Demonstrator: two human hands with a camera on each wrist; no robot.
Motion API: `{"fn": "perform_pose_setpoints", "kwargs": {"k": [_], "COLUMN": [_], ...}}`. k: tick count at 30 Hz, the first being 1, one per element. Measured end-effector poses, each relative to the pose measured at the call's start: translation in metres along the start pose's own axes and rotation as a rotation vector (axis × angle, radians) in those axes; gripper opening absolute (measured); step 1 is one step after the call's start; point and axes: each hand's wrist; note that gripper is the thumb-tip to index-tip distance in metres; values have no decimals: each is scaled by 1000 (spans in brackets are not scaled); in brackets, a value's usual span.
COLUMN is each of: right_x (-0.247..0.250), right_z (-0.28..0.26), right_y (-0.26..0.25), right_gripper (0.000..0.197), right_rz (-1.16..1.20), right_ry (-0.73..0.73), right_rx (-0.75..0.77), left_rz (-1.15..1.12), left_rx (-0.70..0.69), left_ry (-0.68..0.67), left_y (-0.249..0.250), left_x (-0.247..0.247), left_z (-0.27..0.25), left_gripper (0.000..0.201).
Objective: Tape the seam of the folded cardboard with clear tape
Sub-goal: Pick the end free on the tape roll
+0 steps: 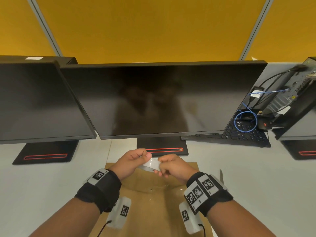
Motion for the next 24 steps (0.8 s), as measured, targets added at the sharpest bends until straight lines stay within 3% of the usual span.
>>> {"fn": "perform_pose_setpoints", "kwargs": {"k": [3, 6, 10, 17, 22, 24], "right_x": [3, 8, 6, 2, -5, -10], "right_z": [-1, -5, -11, -8, -4, -4], "right_y": [2, 0, -10, -18, -20, -18], "right_gripper": [33, 47, 28, 9, 9, 8], "right_rz": [47, -4, -276, -490, -727, -803], "right_ry": [-7, 76, 142, 181, 119, 91], "right_rx": [87, 225, 314, 444, 443, 428], "left_rz": [-23, -98, -179, -300, -333, -184], "left_rx": [19, 81, 169, 293, 363, 360], "left_ry": [38, 78, 75, 28, -11, 25], "left_y": [1, -1, -1, 2, 0, 0], "left_x": [4, 7, 7, 2, 3, 1], "left_z": [2, 4, 5, 6, 9, 9], "left_gripper": [48, 52, 48, 35, 42, 52]}}
Point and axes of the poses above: each hand's wrist, its own z-axis towards the middle knuckle, its own x-axis out of the back of the hand, y = z × x, and after that the axes turned 5 degrees about x, right-handed
